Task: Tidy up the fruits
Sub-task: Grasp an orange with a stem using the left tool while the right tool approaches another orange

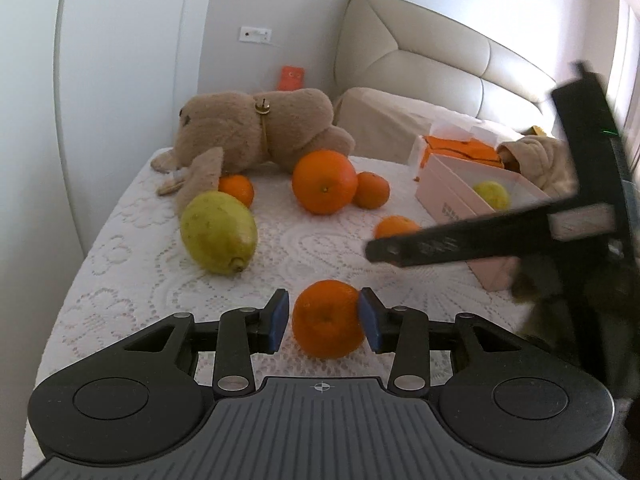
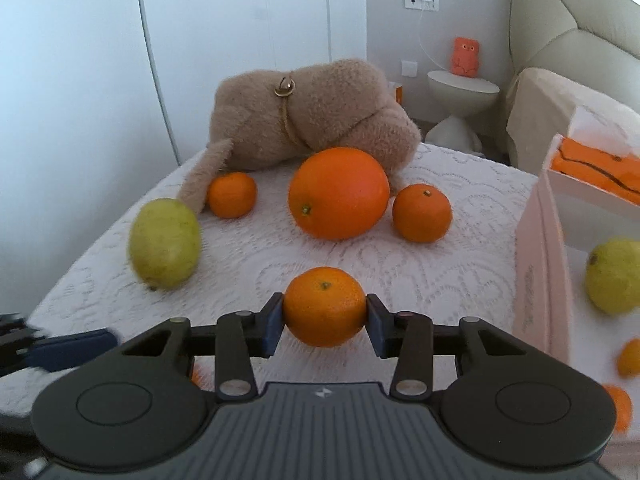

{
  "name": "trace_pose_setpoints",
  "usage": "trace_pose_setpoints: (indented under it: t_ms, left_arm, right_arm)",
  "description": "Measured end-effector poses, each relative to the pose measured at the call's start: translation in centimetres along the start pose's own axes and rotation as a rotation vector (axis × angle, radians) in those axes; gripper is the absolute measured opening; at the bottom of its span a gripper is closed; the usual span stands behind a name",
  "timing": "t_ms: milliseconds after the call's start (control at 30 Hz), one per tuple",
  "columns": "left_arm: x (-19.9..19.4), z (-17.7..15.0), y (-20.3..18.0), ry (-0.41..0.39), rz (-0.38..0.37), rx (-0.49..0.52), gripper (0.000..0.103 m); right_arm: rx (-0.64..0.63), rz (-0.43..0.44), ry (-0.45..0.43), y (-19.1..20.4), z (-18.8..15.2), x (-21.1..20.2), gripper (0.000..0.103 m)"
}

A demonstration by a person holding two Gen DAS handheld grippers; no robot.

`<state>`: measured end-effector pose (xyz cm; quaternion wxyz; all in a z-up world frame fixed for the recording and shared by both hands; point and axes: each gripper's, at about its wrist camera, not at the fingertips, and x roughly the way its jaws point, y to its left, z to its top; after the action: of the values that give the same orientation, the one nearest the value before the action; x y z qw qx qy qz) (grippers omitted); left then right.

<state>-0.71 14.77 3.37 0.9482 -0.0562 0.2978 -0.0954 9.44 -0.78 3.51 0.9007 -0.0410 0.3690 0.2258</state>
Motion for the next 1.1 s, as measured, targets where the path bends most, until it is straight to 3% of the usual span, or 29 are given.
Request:
trace_pose_setpoints:
  t_ms: [200, 333, 433, 600, 767, 867, 933, 1100]
  left_arm:
    - [-0.5, 0.0, 0.3, -0.020, 0.066, 0.005, 0.048]
    - [-1.6, -0.3, 2.0, -0.036, 0.166, -0.001, 0.048]
    - [-2.2, -0.6, 4.1, 0.000, 0.236, -0.062, 0.044]
    - [-3.6, -0.5, 5.2, -0.023, 0.189, -0.147, 0.043]
    - [-2.6, 0.3, 2.3, 0.001, 0.198, -0.032, 0.043]
    - [-1.2, -0.1, 0.5, 0.038, 0.240, 0.048, 0.049]
    - [-0.7, -0.5, -0.5, 0.043, 0.292, 0.108, 0.050]
    - [-0.2, -0.5, -0.3, 0.052, 0.324, 0.104, 0.053]
  right_arm:
    - [0.056, 0.014, 0.004, -0.5, -3.3, -3.5, 0.042]
    - [0.060, 0.030, 0.014, -0.2, -5.6, -4.6, 0.042]
    - [0.032, 0.036, 0.008, 0.2, -6.9, -5.1, 0.042]
    - [0.017, 0.018, -0.028, 0.0, -7.8, -5.7, 0.043]
    - [-0.001, 0.031, -0.056, 0.0, -8.6, -5.7, 0.055]
    - [-0.023, 0.034, -0.061, 0.4, -8.9, -5.7, 0.063]
    - [-0.042, 0.047, -0.057, 0.7, -8.9, -5.6, 0.073]
    - [-0.055, 0.051, -0.053, 0.8, -9.0, -5.6, 0.077]
